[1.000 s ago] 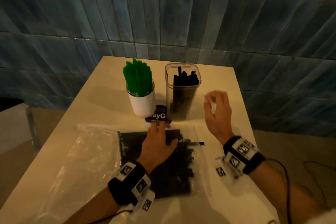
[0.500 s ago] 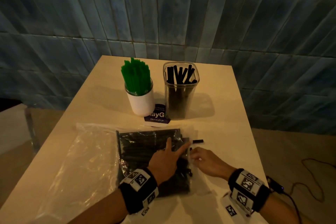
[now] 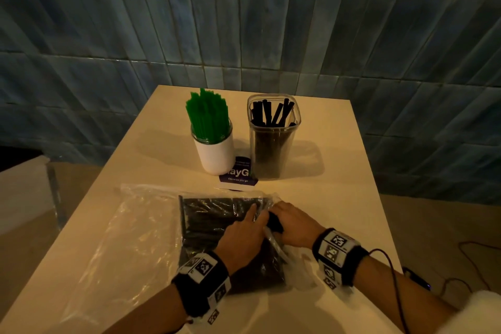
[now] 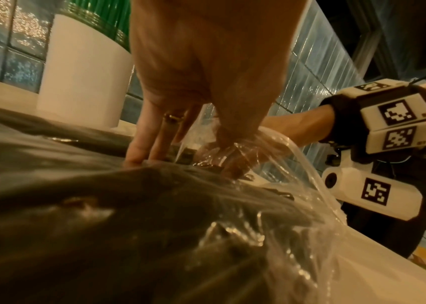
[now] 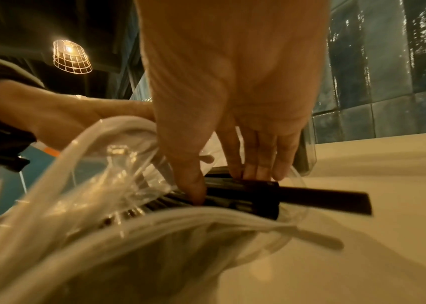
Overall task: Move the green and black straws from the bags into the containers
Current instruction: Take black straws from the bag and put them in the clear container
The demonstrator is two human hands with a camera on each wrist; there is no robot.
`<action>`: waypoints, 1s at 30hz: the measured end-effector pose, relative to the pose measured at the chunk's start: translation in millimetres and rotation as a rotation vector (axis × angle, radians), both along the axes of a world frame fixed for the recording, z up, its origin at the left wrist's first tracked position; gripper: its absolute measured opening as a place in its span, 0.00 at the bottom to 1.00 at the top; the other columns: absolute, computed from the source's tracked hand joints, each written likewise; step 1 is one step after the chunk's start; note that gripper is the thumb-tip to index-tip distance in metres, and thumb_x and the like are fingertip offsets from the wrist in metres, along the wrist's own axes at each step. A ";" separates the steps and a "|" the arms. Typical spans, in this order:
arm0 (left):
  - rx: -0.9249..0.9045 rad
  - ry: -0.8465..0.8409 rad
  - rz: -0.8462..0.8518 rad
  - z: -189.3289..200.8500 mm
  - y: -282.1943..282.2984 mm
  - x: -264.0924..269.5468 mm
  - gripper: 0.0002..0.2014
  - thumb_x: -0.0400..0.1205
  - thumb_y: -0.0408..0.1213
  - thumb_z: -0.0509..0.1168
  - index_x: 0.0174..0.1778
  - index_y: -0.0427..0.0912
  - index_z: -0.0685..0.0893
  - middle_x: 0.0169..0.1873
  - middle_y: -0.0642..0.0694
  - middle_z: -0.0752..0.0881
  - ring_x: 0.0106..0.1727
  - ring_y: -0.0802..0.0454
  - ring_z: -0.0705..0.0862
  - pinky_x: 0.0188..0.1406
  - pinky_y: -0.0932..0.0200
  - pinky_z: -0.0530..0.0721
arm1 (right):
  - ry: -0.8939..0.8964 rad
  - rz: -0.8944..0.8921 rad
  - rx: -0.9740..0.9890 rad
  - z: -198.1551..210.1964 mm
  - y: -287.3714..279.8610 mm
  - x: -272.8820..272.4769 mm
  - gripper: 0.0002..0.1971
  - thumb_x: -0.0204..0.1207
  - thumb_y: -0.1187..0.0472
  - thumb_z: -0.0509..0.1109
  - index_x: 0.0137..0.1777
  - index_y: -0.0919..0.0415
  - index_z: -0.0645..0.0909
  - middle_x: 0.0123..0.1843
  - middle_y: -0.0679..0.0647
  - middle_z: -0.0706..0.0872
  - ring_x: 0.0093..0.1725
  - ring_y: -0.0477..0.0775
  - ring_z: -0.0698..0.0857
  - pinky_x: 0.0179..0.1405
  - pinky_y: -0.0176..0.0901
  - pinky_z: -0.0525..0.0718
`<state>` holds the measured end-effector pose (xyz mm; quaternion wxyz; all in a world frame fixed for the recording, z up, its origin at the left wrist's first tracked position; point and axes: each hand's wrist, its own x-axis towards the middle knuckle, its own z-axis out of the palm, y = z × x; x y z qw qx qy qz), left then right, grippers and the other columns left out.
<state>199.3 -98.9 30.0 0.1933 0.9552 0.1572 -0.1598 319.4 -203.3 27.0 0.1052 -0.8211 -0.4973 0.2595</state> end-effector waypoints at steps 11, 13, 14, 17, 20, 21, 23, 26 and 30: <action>-0.013 -0.098 0.026 -3.5 -1.6 -1.9 0.25 0.86 0.49 0.52 0.78 0.52 0.54 0.81 0.45 0.54 0.62 0.43 0.81 0.57 0.49 0.82 | -0.064 -0.033 -0.040 -9.8 13.9 -1.7 0.25 0.75 0.57 0.70 0.72 0.60 0.72 0.71 0.59 0.72 0.67 0.60 0.75 0.65 0.49 0.78; -0.006 -0.114 0.029 -3.7 -2.6 -1.1 0.25 0.86 0.49 0.52 0.78 0.52 0.55 0.81 0.46 0.55 0.64 0.45 0.80 0.59 0.49 0.81 | -0.073 -0.039 -0.035 -12.4 13.5 -2.1 0.26 0.76 0.55 0.70 0.73 0.59 0.70 0.73 0.59 0.69 0.68 0.59 0.74 0.66 0.49 0.77; -0.011 -0.118 0.029 -4.4 -2.6 -0.7 0.24 0.86 0.49 0.53 0.78 0.52 0.56 0.81 0.46 0.55 0.64 0.45 0.80 0.59 0.49 0.81 | -0.074 -0.039 -0.037 -13.4 13.6 -2.0 0.26 0.76 0.55 0.70 0.73 0.59 0.71 0.73 0.59 0.70 0.67 0.59 0.75 0.65 0.48 0.78; -0.029 -0.124 0.023 -6.6 -1.7 -0.4 0.23 0.85 0.49 0.53 0.76 0.53 0.57 0.81 0.45 0.56 0.62 0.45 0.81 0.58 0.49 0.82 | -0.069 -0.060 -0.037 -14.6 14.3 -2.7 0.25 0.76 0.56 0.70 0.72 0.60 0.72 0.70 0.59 0.73 0.64 0.60 0.78 0.63 0.49 0.80; -0.038 -0.137 0.022 -8.0 -0.2 0.2 0.22 0.85 0.50 0.53 0.75 0.55 0.59 0.80 0.46 0.58 0.62 0.45 0.81 0.58 0.49 0.82 | -0.080 -0.073 -0.047 -17.4 13.0 -4.8 0.22 0.77 0.55 0.68 0.70 0.59 0.74 0.69 0.60 0.74 0.66 0.62 0.76 0.64 0.49 0.78; -0.043 -0.140 0.022 -8.1 0.0 0.5 0.22 0.85 0.50 0.53 0.75 0.55 0.58 0.80 0.47 0.58 0.62 0.46 0.81 0.58 0.49 0.82 | -0.086 -0.074 -0.048 -18.5 12.2 -5.5 0.22 0.78 0.54 0.67 0.70 0.59 0.74 0.70 0.61 0.73 0.67 0.62 0.76 0.65 0.48 0.77; -0.039 -0.143 0.018 -7.9 0.3 0.5 0.24 0.85 0.51 0.52 0.77 0.55 0.57 0.80 0.46 0.58 0.62 0.46 0.81 0.58 0.50 0.82 | -0.098 -0.086 -0.057 -20.9 11.1 -6.9 0.21 0.80 0.50 0.63 0.69 0.59 0.75 0.69 0.61 0.74 0.65 0.62 0.77 0.63 0.47 0.78; -0.007 -0.144 0.014 -4.4 -0.8 1.2 0.26 0.86 0.51 0.51 0.79 0.54 0.53 0.81 0.46 0.56 0.64 0.46 0.80 0.59 0.51 0.80 | -0.147 -0.086 -0.114 -22.4 9.2 -5.9 0.21 0.81 0.47 0.60 0.66 0.59 0.76 0.63 0.60 0.80 0.57 0.62 0.82 0.56 0.48 0.81; 0.055 -0.156 0.033 -2.3 -1.2 -0.7 0.27 0.86 0.52 0.50 0.80 0.54 0.51 0.81 0.47 0.56 0.77 0.41 0.65 0.73 0.45 0.67 | -0.219 -0.064 -0.160 -17.7 -1.0 2.6 0.15 0.77 0.51 0.63 0.61 0.56 0.77 0.57 0.57 0.83 0.52 0.61 0.84 0.49 0.48 0.80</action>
